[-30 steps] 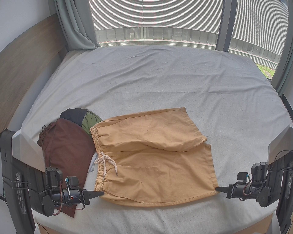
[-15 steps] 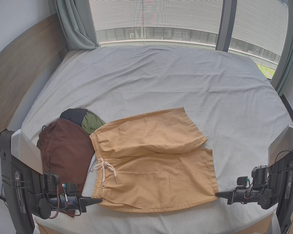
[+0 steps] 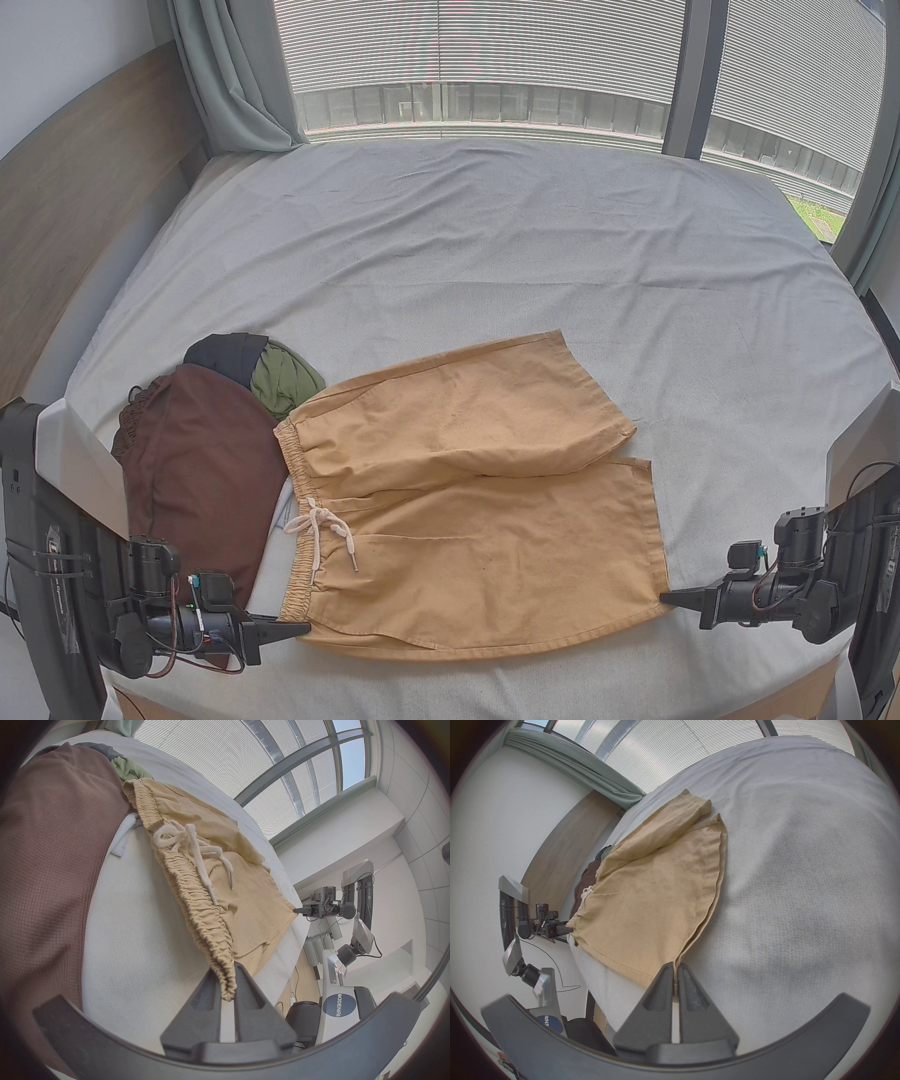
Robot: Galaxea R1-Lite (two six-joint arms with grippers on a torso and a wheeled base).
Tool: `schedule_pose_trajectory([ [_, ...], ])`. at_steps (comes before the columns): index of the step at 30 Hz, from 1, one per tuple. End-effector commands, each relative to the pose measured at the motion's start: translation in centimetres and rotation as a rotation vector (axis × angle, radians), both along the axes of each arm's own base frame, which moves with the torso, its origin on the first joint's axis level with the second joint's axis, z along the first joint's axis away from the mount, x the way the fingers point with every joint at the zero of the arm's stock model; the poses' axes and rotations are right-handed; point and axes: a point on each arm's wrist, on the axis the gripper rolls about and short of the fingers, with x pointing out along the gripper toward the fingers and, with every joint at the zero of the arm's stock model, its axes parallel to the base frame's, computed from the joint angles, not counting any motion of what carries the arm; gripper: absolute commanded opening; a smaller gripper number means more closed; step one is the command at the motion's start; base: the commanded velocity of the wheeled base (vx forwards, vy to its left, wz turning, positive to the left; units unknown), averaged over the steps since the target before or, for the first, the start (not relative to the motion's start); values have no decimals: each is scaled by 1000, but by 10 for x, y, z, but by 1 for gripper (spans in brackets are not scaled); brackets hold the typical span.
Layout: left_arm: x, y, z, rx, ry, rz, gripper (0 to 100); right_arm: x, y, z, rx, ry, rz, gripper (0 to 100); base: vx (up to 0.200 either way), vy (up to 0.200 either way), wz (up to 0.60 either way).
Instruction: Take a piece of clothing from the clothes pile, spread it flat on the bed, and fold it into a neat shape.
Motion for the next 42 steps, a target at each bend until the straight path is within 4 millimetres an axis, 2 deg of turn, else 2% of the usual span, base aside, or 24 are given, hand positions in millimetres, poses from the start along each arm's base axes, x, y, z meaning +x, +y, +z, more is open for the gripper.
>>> schedule_pose_trajectory([
  [1,7,0,4,-5,-36,4,0,-2,1,12,25,-41,21,0,0,0,0],
  [6,12,-3,19,-46,-48,30,0,2,3,27,38,-110,27,0,0,0,0],
  [10,19,-11,47,-133,-59,68,0,5,6,43,86,-146,8,0,0,0,0],
  [15,28,-19,67,-200,-75,89,0,7,15,60,135,-188,18,0,0,0,0],
  [23,40,-20,75,-231,-98,114,0,3,18,81,175,-250,15,0,0,0,0],
  [42,56,-17,84,-262,-119,207,0,-11,20,106,211,-326,25,0,0,0,0],
])
